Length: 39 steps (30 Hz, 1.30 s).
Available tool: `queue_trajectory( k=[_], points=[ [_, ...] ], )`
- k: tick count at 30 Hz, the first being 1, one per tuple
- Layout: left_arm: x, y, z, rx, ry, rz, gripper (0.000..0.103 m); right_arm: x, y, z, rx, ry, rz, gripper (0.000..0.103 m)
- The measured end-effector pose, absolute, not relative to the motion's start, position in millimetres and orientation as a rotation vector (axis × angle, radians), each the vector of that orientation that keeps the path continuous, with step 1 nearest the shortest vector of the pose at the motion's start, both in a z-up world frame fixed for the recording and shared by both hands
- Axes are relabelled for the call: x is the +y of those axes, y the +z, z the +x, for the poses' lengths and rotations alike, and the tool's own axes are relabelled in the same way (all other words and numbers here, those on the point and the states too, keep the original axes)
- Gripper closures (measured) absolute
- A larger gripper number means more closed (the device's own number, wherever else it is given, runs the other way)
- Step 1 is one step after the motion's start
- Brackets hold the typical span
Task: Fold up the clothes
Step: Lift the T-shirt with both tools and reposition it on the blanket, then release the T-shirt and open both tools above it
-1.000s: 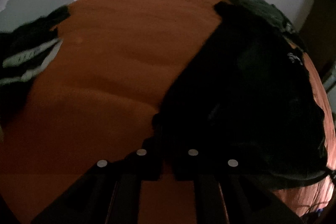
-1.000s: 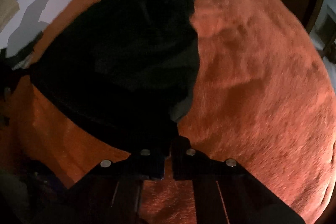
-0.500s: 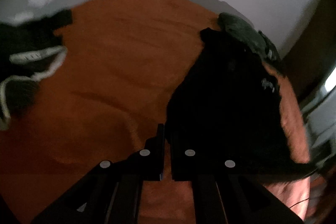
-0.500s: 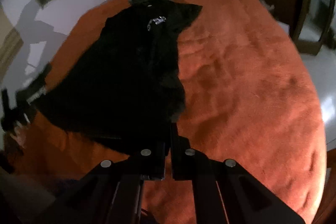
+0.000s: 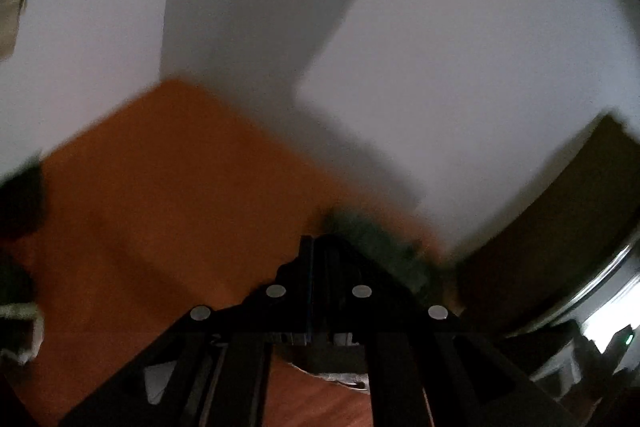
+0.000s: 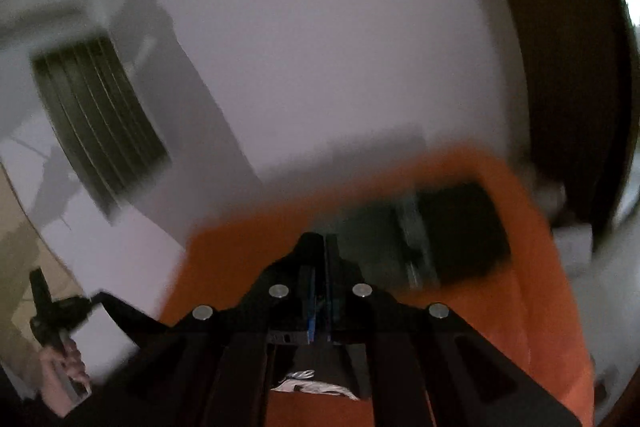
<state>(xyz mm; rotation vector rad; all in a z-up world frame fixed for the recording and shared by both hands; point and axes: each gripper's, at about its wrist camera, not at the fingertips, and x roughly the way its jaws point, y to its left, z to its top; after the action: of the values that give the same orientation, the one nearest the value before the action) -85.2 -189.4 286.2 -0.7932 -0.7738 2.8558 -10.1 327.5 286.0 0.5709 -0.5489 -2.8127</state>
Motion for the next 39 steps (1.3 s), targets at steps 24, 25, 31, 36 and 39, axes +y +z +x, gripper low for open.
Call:
queue_trajectory(
  k=[24,25,31,36,39],
  points=[
    [-83.7,-62.1,57.7,-0.123,2.447,-1.424,0.098,346.3,-82.8,219.0,-0.460,-2.574,1.366,0.100],
    [-75.4,-77.9,49.6,-0.094,2.412,-1.462,0.098,350.5,-95.7,222.0,-0.480,-2.564,1.397,0.100],
    [-26.9,-122.1,-8.4,0.172,2.351,-1.469,0.075,361.0,-120.7,223.4,-0.523,-2.538,1.458,0.100],
    [0.4,-144.2,-47.2,0.300,2.391,-1.291,0.053,364.4,-119.0,219.4,-0.517,-2.526,1.455,0.100],
    [11.3,-157.2,-76.8,0.246,2.371,-1.265,0.052,366.7,-126.1,217.6,-0.528,-2.503,1.471,0.100]
  ],
)
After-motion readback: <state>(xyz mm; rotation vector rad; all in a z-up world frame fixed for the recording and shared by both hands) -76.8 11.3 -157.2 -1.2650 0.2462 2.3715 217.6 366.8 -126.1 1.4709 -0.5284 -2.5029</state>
